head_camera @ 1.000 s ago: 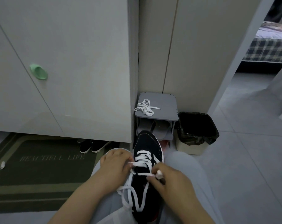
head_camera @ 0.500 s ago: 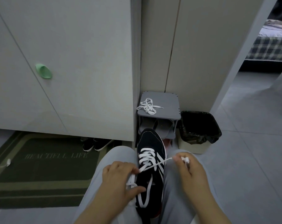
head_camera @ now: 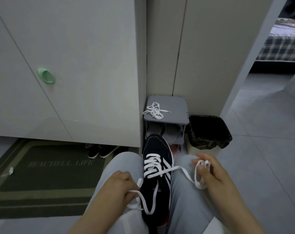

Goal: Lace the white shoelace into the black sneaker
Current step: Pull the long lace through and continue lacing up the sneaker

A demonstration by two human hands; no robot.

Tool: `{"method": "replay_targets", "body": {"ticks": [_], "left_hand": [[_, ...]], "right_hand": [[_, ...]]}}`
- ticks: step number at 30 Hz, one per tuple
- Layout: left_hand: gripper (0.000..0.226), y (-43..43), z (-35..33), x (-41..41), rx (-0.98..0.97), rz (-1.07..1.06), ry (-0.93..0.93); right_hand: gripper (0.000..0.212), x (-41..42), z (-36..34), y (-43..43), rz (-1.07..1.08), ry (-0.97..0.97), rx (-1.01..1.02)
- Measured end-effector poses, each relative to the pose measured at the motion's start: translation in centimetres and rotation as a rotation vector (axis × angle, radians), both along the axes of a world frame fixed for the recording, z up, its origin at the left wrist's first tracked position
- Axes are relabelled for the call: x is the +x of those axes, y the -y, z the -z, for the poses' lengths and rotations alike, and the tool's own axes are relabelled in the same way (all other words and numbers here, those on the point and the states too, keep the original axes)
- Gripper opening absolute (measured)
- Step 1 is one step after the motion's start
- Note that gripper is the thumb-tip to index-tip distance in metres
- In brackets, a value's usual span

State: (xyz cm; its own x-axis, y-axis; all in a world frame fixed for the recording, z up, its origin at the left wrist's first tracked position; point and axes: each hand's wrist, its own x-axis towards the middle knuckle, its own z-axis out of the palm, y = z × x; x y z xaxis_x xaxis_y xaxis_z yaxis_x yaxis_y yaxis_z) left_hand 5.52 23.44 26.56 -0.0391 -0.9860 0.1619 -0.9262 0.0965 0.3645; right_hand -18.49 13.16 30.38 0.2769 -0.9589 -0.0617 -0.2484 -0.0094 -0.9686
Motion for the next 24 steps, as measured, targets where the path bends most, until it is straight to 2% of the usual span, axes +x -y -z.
{"method": "replay_targets", "body": {"ticks": [3, 6, 10, 11, 15, 16, 17, 18, 19, 21, 22, 24], "left_hand": [[0.012, 0.5, -1.1, 0.9, 0.038, -0.083, -0.206], [0.016, 1.3, -3.3, 1.8, -0.078, -0.249, -0.371], [0.016, 2.1, -6.2, 2.5, -0.064, -0.432, -0.706], [0.017, 2.3, -6.7, 2.5, -0.046, -0.443, -0.830], [0.020, 3.2, -7.5, 1.9, -0.056, -0.457, -1.570], [0.022, 3.5, -7.4, 1.9, -0.053, -0.479, -1.660], [0.025, 3.7, -7.1, 2.0, -0.030, -0.507, -1.678], [0.028, 4.0, -6.8, 2.0, 0.010, -0.542, -1.600], [0.030, 4.2, -6.4, 2.2, 0.045, -0.576, -1.443], [0.030, 4.5, -5.6, 2.2, 0.087, -0.567, -1.074], [0.029, 4.7, -5.1, 2.2, 0.105, -0.513, -0.951], [0.030, 4.8, -4.3, 2.1, 0.160, -0.427, -0.743]], "right_hand": [[0.028, -1.1, -0.1, 0.4, -0.084, -0.104, -0.077], [0.038, -2.1, -0.1, 0.7, -0.124, -0.177, -0.127], [0.037, -3.0, 0.4, 1.1, -0.058, -0.192, -0.159], [0.036, -3.1, 0.4, 1.2, -0.025, -0.172, -0.161], [0.024, -2.4, -1.4, 0.6, 0.017, -0.141, -0.268], [0.025, -2.0, -1.7, 0.3, -0.004, -0.108, -0.303], [0.025, -1.5, -2.0, 0.0, -0.041, -0.087, -0.316], [0.024, -0.9, -2.1, -0.4, -0.100, -0.105, -0.333], [0.020, -0.4, -2.0, -0.7, -0.176, -0.170, -0.370], [0.035, 1.1, -0.9, -1.2, -0.325, -0.330, -0.457], [0.042, 1.8, -0.1, -1.3, -0.401, -0.413, -0.486], [0.035, 2.7, 1.5, -1.4, -0.454, -0.575, -0.523]]}}
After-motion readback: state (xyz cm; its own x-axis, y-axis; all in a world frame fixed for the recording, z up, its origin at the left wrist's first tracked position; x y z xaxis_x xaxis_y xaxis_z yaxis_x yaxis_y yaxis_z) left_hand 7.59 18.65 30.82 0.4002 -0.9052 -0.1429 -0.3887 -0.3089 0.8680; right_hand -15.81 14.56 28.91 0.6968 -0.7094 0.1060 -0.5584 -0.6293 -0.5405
